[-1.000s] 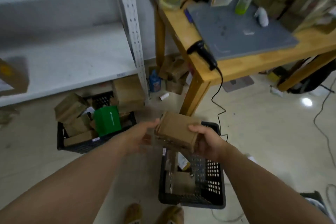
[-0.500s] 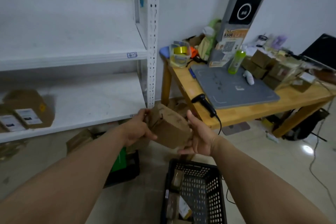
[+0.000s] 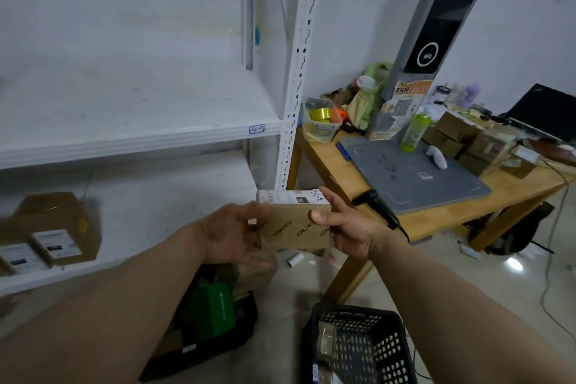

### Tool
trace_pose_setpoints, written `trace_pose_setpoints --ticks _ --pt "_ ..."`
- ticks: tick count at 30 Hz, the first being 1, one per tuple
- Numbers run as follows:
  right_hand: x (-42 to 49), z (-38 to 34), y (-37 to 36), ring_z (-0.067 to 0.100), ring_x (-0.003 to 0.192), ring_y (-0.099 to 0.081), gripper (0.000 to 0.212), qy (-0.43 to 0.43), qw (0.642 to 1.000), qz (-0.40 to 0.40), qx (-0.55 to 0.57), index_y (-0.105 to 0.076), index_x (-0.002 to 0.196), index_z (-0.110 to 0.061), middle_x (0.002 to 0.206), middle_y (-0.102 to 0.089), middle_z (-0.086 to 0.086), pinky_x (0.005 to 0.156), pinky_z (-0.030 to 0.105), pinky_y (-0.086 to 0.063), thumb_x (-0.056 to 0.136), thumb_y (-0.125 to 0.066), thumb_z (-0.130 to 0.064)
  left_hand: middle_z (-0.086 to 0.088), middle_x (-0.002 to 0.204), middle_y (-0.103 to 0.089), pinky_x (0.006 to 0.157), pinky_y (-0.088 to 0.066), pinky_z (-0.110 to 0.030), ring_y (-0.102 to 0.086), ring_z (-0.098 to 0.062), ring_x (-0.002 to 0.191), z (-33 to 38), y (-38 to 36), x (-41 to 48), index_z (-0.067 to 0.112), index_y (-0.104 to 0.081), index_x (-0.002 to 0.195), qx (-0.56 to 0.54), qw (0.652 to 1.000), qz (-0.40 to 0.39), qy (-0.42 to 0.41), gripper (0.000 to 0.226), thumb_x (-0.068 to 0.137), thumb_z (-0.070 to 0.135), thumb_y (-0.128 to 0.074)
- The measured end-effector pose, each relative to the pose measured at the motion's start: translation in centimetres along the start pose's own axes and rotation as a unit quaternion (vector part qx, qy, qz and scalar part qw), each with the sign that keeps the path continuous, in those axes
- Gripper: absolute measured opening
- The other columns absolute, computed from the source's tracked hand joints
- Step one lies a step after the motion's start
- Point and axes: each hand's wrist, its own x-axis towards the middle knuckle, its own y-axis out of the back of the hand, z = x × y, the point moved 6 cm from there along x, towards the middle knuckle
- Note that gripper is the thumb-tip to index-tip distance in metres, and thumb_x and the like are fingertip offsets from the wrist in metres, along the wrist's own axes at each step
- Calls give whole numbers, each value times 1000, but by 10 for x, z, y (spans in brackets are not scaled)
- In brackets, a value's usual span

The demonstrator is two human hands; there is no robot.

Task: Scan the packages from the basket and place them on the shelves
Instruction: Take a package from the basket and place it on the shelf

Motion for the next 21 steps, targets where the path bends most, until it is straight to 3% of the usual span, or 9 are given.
trace_pose_setpoints --ticks 2,4,6,7,10,12,16,21 --pt "12 2 -18 36 122 -63 113 0 999 -44 -23 -37 150 -39 140 -60 14 95 53 -55 59 -95 -8 -17 124 -61 89 -54 -57 -64 -38 110 -1 16 -2 17 -61 131 -22 999 49 12 69 69 39 -81" --pt "21 3 -37 36 124 -62 105 -3 998 -59 -14 -43 147 -38 139 -61 13 96 54 -54 60 -96 -16 -18 130 -60 96 -52 -57 -63 -36 112 2 36 -4 14 -62 131 -27 997 69 -4 67 70 28 -85" --pt "28 0 -53 33 119 -65 77 -3 1000 -26 5 -53 140 -32 133 -67 12 87 49 -58 71 -87 -38 -16 131 -64 102 -48 -57 -63 -35 113 10 51 -11 14 -70 121 -9 998 59 -34 70 55 19 -92" --pt "31 -1 -58 35 121 -64 66 -9 1000 0 13 -59 137 -27 132 -67 13 89 49 -57 78 -78 -48 -15 129 -67 103 -48 -56 -64 -34 114 13 56 -15 16 -74 115 -1 998 46 -47 72 47 16 -96" --pt "42 1 -65 40 126 -59 65 -34 998 47 5 -67 131 -15 131 -67 16 98 52 -51 87 -64 -62 -13 126 -69 107 -43 -58 -64 -33 117 24 66 -18 19 -74 112 8 997 10 -72 63 53 5 -90" --pt "47 -1 -69 38 127 -59 61 -42 998 47 -11 -66 132 -15 129 -68 15 100 51 -50 89 -65 -57 -13 128 -68 107 -44 -58 -65 -33 117 30 68 -16 20 -70 118 27 996 5 -90 61 61 3 -81" --pt "55 -11 -68 37 127 -57 56 -36 998 21 -56 -65 131 -17 130 -67 16 115 57 -34 80 -78 -38 -15 129 -67 105 -48 -53 -63 -35 120 41 72 -9 17 -54 136 38 994 13 -102 79 63 -6 -75" --pt "68 -19 -62 35 122 -61 63 -54 989 -39 -132 -63 127 -10 129 -67 18 103 51 -47 68 -84 -22 -18 124 -69 110 -44 -54 -65 -36 116 53 81 2 18 -55 136 98 990 33 -91 86 58 -12 -72"
